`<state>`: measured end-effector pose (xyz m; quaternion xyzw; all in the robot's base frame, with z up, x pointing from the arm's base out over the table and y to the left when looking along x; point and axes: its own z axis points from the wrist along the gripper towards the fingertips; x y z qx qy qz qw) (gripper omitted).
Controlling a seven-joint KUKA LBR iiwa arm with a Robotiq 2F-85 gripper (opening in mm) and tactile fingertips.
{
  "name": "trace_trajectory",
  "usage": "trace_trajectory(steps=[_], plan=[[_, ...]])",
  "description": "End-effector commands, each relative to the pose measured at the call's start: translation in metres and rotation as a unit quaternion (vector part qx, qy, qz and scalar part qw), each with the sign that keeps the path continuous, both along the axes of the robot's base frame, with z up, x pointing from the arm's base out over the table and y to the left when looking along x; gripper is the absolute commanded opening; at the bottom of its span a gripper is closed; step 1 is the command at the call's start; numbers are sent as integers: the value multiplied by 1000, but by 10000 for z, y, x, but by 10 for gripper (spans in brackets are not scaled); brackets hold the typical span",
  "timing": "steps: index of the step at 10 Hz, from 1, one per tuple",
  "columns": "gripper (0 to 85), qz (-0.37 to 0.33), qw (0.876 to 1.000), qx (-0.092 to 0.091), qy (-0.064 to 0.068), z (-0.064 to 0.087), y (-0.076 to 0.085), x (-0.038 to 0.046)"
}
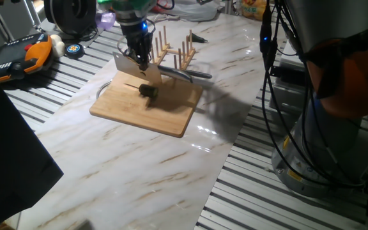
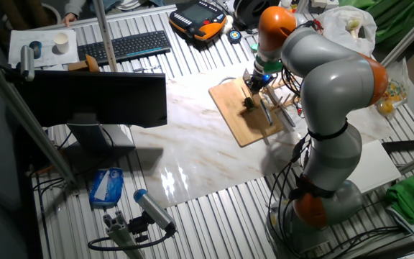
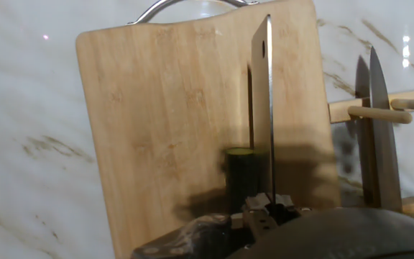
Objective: Cut the cucumber into segments
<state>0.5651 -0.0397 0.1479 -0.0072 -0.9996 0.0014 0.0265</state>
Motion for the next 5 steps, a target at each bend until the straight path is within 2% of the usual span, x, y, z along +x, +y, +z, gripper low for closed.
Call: trace_trajectory(steps=[1, 5], plan=[[7, -1, 1000, 0, -1, -8, 6, -2], [7, 0, 1000, -7, -5, -50, 14, 3]])
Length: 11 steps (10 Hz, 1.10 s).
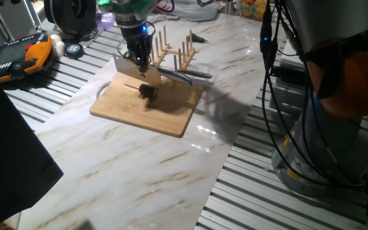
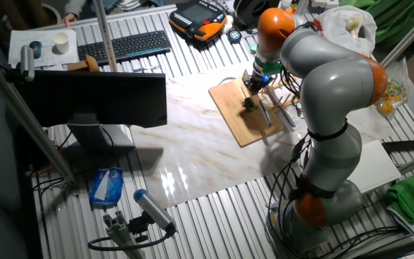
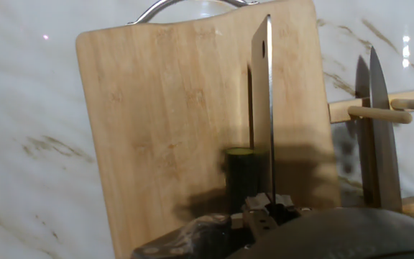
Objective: Cut the cucumber into segments
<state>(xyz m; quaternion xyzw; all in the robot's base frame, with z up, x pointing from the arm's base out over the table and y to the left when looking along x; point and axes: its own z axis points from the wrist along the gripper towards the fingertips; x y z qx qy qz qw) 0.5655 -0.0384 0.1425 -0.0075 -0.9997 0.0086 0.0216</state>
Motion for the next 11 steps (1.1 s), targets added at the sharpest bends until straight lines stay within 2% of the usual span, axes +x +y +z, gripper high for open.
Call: trace_trajectory(steps=[1, 4, 5, 6, 11], plan=[[7, 1, 1000, 0, 2, -16, -4, -1], [7, -2, 1000, 4, 5, -122, 21, -63], [7, -2, 1000, 9, 8, -120, 16, -79], [7, -2, 1000, 7, 9, -116, -1, -89], [7, -3, 1000, 11, 10, -133, -23, -93]])
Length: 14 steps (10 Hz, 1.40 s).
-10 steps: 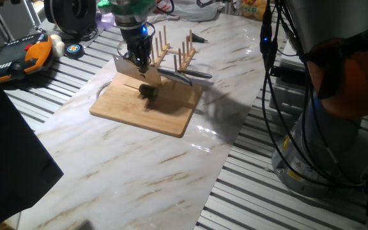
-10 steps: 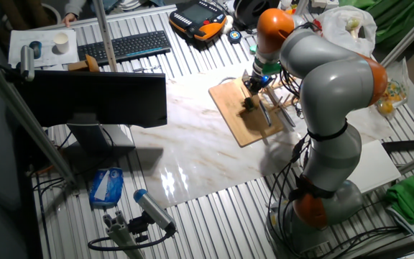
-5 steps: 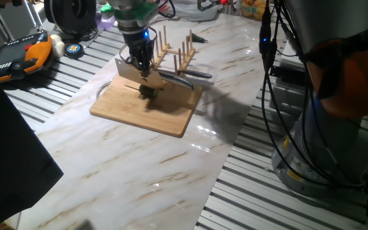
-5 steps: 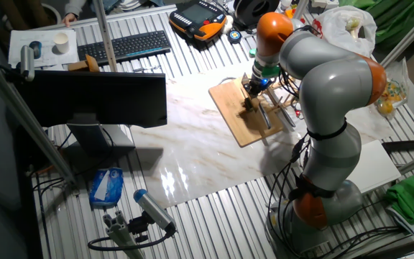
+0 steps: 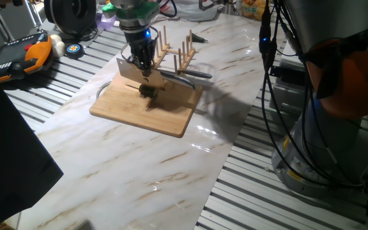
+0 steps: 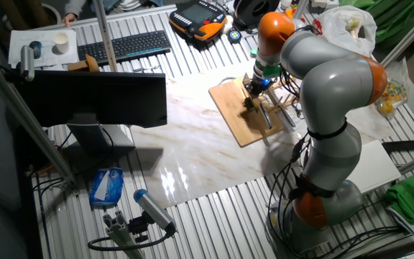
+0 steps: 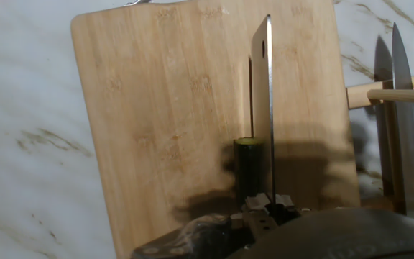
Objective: Cut the cucumber into segments
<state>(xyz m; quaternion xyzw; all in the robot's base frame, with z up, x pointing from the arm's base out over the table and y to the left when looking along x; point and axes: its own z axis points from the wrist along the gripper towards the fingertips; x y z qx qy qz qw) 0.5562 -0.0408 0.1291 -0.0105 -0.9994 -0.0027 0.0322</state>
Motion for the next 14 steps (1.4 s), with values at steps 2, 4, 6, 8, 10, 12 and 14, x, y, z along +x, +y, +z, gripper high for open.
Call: trace_trajectory(steps=[2, 4, 6, 8, 10, 12, 14], plan=[[7, 1, 1000, -2, -1, -5, 3, 4], [7, 1, 1000, -1, -2, -11, 6, 6], [7, 2, 1000, 0, -2, -16, 11, 6], [7, 1, 1000, 1, -1, -22, 14, 7], [7, 1, 1000, 0, -1, -25, 14, 9], [7, -1, 1000, -1, 1, -34, 16, 14], [7, -1, 1000, -1, 3, -46, 14, 12]])
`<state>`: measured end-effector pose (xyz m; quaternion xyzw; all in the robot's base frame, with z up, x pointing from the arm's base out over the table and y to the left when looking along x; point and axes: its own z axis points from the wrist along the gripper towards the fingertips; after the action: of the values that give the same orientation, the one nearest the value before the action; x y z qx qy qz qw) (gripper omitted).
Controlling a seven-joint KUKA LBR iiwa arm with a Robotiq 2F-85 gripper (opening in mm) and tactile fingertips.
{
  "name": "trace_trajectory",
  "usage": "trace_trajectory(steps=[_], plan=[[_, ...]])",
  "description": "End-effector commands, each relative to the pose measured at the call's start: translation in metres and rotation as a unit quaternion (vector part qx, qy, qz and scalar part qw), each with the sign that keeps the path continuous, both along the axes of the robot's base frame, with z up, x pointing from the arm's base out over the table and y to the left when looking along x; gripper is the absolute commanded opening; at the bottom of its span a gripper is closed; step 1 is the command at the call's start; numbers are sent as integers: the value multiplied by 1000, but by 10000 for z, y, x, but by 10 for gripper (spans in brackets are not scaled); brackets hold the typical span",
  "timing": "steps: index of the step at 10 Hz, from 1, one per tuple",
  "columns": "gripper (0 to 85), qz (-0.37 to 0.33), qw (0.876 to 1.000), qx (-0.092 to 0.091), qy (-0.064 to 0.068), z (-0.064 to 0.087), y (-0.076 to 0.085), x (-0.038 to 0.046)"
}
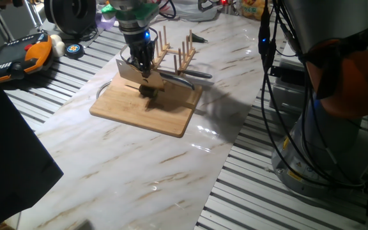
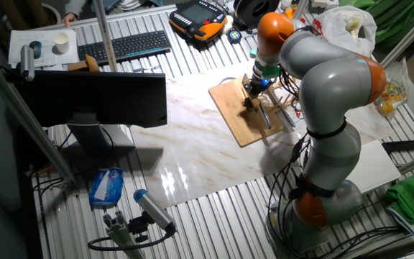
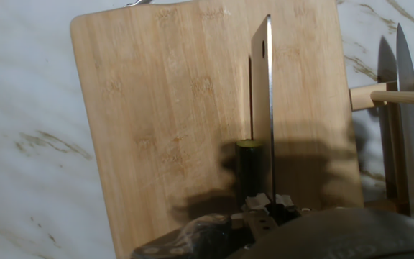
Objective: Cut the cucumber into segments
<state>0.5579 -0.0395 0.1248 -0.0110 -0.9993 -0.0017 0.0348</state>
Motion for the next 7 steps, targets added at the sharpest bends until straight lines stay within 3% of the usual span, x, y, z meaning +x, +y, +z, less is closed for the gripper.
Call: trace_trajectory(steps=[1, 7], plan=[[7, 1, 1000, 0, 2, -11, 0, -5], [7, 0, 1000, 3, 6, -42, 1, -6]])
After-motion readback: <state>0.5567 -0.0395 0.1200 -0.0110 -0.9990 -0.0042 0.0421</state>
